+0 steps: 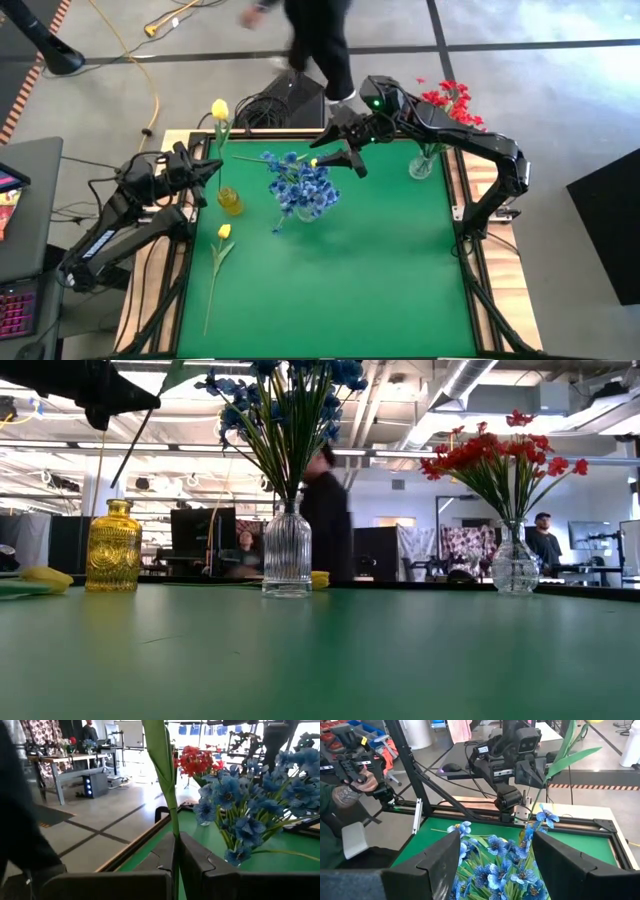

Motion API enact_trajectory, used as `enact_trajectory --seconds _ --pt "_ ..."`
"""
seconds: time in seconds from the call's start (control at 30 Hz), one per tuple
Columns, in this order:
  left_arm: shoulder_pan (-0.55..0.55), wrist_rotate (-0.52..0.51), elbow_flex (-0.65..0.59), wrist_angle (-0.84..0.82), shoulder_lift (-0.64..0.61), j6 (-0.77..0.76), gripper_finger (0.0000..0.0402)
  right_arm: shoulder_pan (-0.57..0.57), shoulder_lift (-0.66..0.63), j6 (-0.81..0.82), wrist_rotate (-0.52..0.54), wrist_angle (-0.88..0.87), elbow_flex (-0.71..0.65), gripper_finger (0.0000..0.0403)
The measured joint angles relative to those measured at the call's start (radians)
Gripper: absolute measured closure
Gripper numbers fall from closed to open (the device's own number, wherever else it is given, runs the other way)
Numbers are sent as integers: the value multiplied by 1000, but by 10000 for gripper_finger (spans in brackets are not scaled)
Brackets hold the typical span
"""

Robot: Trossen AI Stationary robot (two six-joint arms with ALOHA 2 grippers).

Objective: Sort flowers into vase by color
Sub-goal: Put the bottom right yellow tulip into the yellow vase

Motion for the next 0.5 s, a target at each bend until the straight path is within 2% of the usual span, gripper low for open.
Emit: enact_trajectory --seconds 0.2,0.5 --pt "0 -9 -84 99 -11 -32 401 0 0 -12 0 -3 0 127" --pt "0 -39 -89 92 -14 -38 401 0 0 -19 1 -37 0 127"
